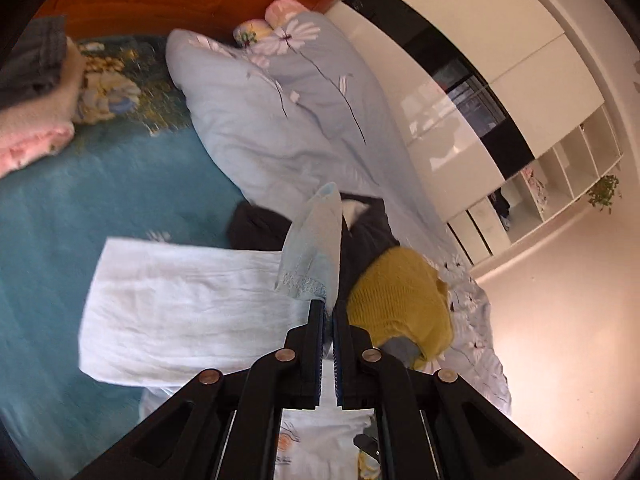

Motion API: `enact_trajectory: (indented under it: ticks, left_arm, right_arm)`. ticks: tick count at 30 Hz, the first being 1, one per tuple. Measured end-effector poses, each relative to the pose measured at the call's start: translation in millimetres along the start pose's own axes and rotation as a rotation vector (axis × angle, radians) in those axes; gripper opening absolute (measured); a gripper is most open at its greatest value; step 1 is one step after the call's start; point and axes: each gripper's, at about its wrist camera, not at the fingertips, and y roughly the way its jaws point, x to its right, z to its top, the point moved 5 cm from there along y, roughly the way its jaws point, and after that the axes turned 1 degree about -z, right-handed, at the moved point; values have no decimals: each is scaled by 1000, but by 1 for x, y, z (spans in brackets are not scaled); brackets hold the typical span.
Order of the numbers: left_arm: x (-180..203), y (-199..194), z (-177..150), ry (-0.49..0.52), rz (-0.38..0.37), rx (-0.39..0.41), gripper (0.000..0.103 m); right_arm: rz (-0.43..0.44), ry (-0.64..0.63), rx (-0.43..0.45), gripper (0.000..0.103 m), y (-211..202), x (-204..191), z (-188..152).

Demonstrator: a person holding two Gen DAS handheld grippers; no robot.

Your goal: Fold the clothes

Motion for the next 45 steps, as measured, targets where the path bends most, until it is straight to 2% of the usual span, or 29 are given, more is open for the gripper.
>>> enact_trajectory:
  ticks: [5,7,12,16,18,19,20,26,28,31,32,34,38,45]
  left_arm:
    - [56,49,-55,123,-24,-153,4]
    - [68,66,-73,138,-22,-207,4]
    - [77,96,-117,184,25,-339,5]
    - [76,105,-134,197,65,-397,8]
    - [74,106,-134,201,62,-404,21]
    - [73,107,-134,204,59,-405,39]
    - [71,104,-132,208,53,-405,52]
    - [55,75,-116,237,21,-379,54]
    - [22,51,-105,254,101,-307,56]
    - [-48,25,-93,219,325,-244,57]
    - [-72,19,-90,186,392,-244,57]
    - [-111,10,-87,96,452,-233,57]
    - [-150,6,-89,-3,504,-221,57]
    - [-160,12,-88,-38,510,-219,57]
  right_arm:
    - [-39,51,5,44,-9,35,-7]
    - [-47,90,-1,44,-10,50,-11]
    - [-48,136,-10,44,-10,66,-17]
    - [-43,152,-17,44,-9,70,-18]
    - [-38,150,-20,44,-7,68,-17]
    - [-37,146,-21,44,-6,67,-16]
    - [-34,142,-22,44,-5,65,-15]
    - [-24,131,-10,44,-7,62,-8]
    - [-19,124,7,44,-12,63,-4]
    - [-18,101,27,44,-14,64,3]
    - [-21,87,32,44,-14,64,7]
    - [-28,62,42,44,-11,61,17]
    - [-51,4,82,44,-4,47,43]
    - [-59,4,62,44,17,35,64]
